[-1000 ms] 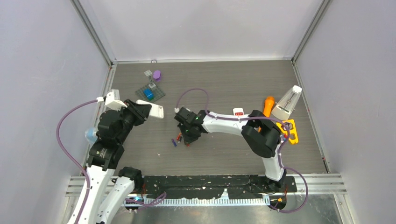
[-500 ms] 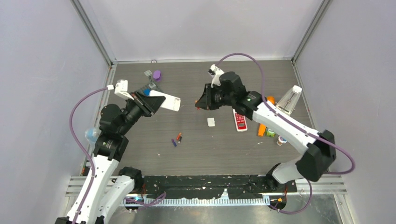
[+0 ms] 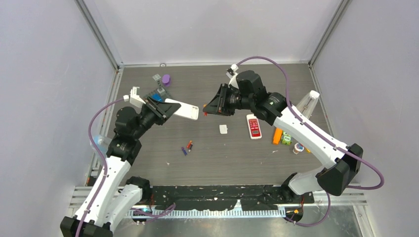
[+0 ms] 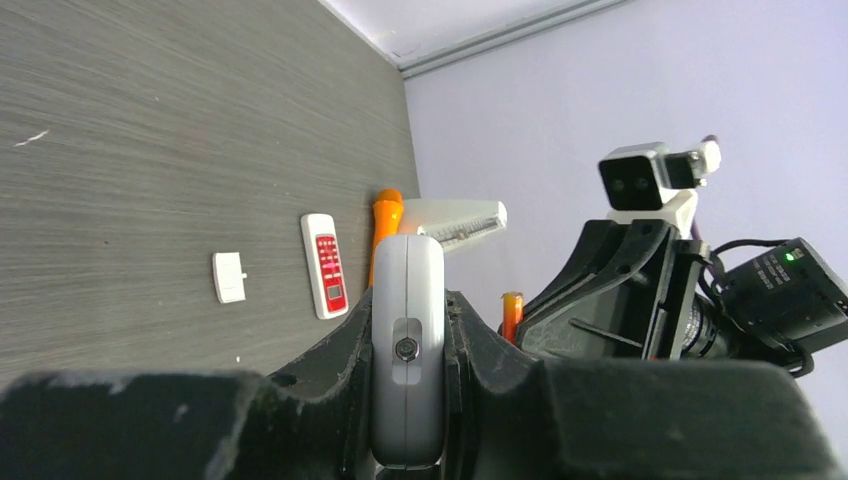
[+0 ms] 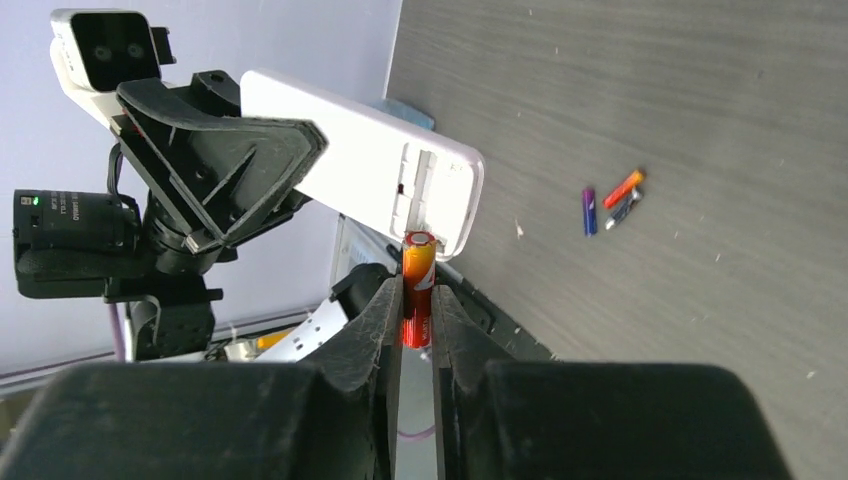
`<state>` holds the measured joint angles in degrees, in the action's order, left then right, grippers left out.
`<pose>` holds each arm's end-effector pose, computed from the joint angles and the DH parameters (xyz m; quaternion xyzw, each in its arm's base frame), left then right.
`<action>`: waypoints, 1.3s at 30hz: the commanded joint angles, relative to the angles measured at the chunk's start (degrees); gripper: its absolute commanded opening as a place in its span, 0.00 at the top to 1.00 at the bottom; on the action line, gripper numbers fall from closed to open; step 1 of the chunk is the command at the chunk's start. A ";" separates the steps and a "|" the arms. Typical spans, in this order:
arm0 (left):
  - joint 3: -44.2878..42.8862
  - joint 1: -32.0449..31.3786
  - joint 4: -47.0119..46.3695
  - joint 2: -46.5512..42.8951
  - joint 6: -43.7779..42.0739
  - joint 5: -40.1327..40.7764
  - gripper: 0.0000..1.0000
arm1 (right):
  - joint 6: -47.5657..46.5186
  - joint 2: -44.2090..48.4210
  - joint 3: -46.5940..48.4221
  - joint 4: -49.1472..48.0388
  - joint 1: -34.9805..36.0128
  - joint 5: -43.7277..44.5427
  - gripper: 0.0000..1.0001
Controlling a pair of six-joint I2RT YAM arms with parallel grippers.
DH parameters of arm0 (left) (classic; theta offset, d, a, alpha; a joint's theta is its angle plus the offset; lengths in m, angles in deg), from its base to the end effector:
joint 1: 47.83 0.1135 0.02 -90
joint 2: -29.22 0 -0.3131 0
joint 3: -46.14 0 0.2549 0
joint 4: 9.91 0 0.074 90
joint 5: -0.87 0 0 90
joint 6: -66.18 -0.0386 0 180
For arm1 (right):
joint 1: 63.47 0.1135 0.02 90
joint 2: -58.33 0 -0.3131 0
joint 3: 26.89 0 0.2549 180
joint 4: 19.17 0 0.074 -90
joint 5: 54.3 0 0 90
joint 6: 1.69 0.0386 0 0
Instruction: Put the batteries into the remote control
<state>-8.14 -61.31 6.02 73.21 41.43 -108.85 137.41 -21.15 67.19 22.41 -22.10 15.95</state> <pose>0.1480 -0.0489 0.3656 -0.2153 0.7070 -0.5177 0.4310 0.2224 0.2132 0.4355 -0.0328 0.8440 0.4685 0.2588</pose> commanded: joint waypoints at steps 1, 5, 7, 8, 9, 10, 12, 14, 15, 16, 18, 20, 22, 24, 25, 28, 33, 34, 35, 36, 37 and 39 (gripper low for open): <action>2.04 0.29 -10.37 -0.12 2.88 -3.27 1.00 | 9.01 -0.04 0.87 2.29 1.04 -0.25 0.82; 5.14 0.29 -14.35 -0.05 3.14 -5.01 1.00 | 12.24 -0.25 -1.48 2.51 1.94 -0.54 0.82; 6.29 0.29 -15.23 -0.61 2.85 -5.07 1.00 | 13.76 -0.35 -2.68 1.44 2.31 -0.70 0.82; 6.74 0.27 -15.42 -0.85 2.64 -5.26 1.00 | 14.06 -0.47 -2.55 1.91 2.76 -0.35 0.82; 7.11 0.29 -15.66 -1.15 2.20 -5.62 1.00 | 14.24 -0.78 -2.35 2.40 3.11 0.08 0.82; 7.58 0.29 -15.85 -1.38 1.78 -5.74 1.00 | 14.25 -1.01 -1.88 3.64 3.75 1.01 0.82; 9.11 0.29 -17.57 -1.90 1.77 -5.68 1.00 | 14.27 -1.39 -1.91 4.64 4.42 1.50 0.81; 10.82 0.29 -20.43 -2.18 3.20 -6.03 1.00 | 14.84 -1.63 -2.77 4.73 4.83 2.13 0.81; 11.27 0.29 -21.06 -2.30 3.58 -6.19 1.00 | 15.57 -1.73 -3.21 4.11 4.94 2.24 0.81; 11.48 0.29 -21.17 -2.31 3.68 -6.76 1.00 | 15.89 -1.73 -4.00 3.54 5.10 2.21 0.81; 11.83 0.28 -21.28 -2.36 3.55 -7.19 1.00 | 16.19 -2.19 -4.00 3.03 5.32 2.38 0.81; 12.29 0.29 -21.33 -2.59 3.24 -7.22 1.00 | 15.92 -3.21 -3.51 3.46 5.43 2.60 0.82; 12.40 0.29 -21.29 -2.73 3.13 -7.49 1.00 | 15.90 -3.99 -3.06 4.09 5.55 2.81 0.82; 12.67 0.29 -21.37 -2.99 3.09 -7.62 1.00 | 15.93 -4.49 -2.94 4.40 5.67 2.90 0.82; 12.65 0.29 -21.19 -3.09 2.94 -7.61 1.00 | 16.02 -4.61 -3.03 4.56 5.66 3.05 0.82; 12.85 0.29 -21.01 -3.38 2.95 -7.67 1.00 | 16.78 -5.13 -3.61 4.60 5.65 3.36 0.81; 12.46 0.29 -18.73 -3.55 3.57 -8.31 1.00 | 17.14 -6.37 -3.64 4.93 5.66 4.01 0.81; 12.36 0.29 -18.29 -3.60 3.87 -8.60 1.00 | 17.27 -6.76 -3.65 5.09 5.70 4.10 0.81; 12.20 0.29 -17.66 -3.64 4.09 -8.84 1.00 | 17.39 -6.88 -3.78 5.33 5.67 4.39 0.81; 11.93 0.29 -16.79 -3.78 4.10 -8.97 1.00 | 17.55 -7.08 -3.89 5.41 5.66 4.55 0.81; 11.66 0.29 -15.98 -3.90 4.05 -9.07 1.00 | 17.66 -7.17 -3.91 5.42 5.61 4.63 0.81; 11.31 0.29 -14.35 -4.14 3.85 -9.19 1.00 | 17.88 -7.68 -3.85 5.77 5.65 4.75 0.81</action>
<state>5.26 -61.13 -7.45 71.02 44.28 -114.91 154.35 -27.58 63.32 26.74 -16.53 17.90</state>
